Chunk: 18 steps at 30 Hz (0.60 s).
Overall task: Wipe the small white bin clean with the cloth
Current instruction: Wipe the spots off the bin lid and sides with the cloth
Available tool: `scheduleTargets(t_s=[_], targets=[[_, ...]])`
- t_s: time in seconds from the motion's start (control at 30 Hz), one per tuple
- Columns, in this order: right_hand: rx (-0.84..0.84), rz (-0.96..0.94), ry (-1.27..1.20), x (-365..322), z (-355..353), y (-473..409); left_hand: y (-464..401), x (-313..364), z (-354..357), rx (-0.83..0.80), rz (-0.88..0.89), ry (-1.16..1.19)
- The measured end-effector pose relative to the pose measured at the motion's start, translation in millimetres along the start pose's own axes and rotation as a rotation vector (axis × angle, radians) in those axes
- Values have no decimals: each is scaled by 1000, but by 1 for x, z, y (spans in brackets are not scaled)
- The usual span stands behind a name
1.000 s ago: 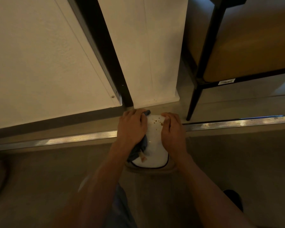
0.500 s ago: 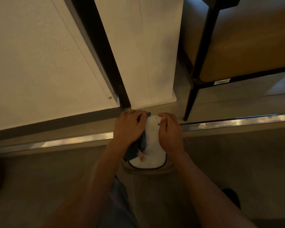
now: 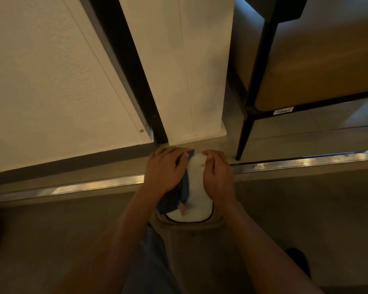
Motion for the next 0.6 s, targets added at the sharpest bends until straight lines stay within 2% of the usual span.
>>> scheduleTargets(t_s=[0.1,0.27,0.33,0.53,0.6], targets=[[29,-23,3,1,0,-1,-9,22,5,28,-34,-59],[1,-33,-29,0,0,0,41,23,29,74,197,-185],[-1,-45,-15,1,-1,1,51,7,26,74,222,-190],[-7,-18,-18,5,2,-2,15,2,7,88,-72,36],[-1,-11,-17,6,1,-3,9,11,7,99,-59,11]])
Point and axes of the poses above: each hand's wrist, its own y-axis away from the middle knuckle, its own z-axis out of the palm, x = y × z, the point moved 1 cm from there along -y, towards the middle knuckle, and after that the axes turned 13 degrees about -x, right-handed, at the moved point
